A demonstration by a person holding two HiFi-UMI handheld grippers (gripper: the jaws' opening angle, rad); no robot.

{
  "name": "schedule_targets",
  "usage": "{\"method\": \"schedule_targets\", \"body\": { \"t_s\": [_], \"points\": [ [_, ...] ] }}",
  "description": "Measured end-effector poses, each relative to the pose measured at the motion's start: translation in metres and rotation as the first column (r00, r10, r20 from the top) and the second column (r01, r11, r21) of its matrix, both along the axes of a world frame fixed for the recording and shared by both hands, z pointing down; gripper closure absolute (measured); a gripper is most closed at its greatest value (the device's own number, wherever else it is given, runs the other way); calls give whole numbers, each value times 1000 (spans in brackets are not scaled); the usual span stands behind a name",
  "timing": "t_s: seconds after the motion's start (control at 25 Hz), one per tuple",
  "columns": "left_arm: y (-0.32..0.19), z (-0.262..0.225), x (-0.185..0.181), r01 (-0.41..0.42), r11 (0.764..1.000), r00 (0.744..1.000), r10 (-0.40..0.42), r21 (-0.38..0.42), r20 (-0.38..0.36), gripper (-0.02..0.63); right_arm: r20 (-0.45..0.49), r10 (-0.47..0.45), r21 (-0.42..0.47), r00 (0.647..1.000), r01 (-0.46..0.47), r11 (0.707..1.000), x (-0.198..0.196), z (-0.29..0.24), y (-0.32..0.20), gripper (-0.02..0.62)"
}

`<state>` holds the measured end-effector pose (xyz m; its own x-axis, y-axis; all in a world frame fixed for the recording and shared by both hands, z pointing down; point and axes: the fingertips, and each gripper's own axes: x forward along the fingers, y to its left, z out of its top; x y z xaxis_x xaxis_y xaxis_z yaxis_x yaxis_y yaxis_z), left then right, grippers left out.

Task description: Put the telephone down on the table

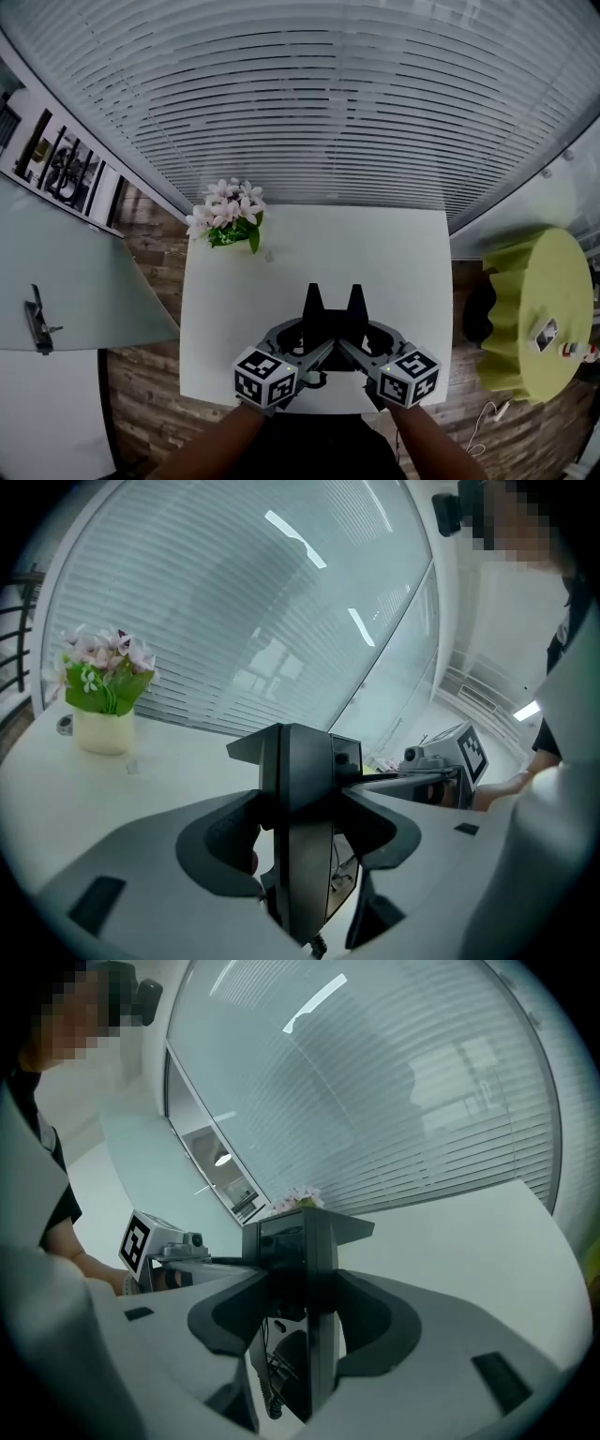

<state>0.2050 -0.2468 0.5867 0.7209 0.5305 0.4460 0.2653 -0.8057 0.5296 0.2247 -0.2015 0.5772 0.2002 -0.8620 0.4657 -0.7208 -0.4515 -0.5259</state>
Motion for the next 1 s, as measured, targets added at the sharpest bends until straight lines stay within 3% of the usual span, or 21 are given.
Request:
{"method": "schedule_targets", "body": {
  "t_s": [1.0],
  "points": [
    [-17, 102, 72, 14, 998, 985, -3, -63, 174, 333, 169, 2, -60, 986, 8, 998, 73, 101, -18, 357]
  ]
}}
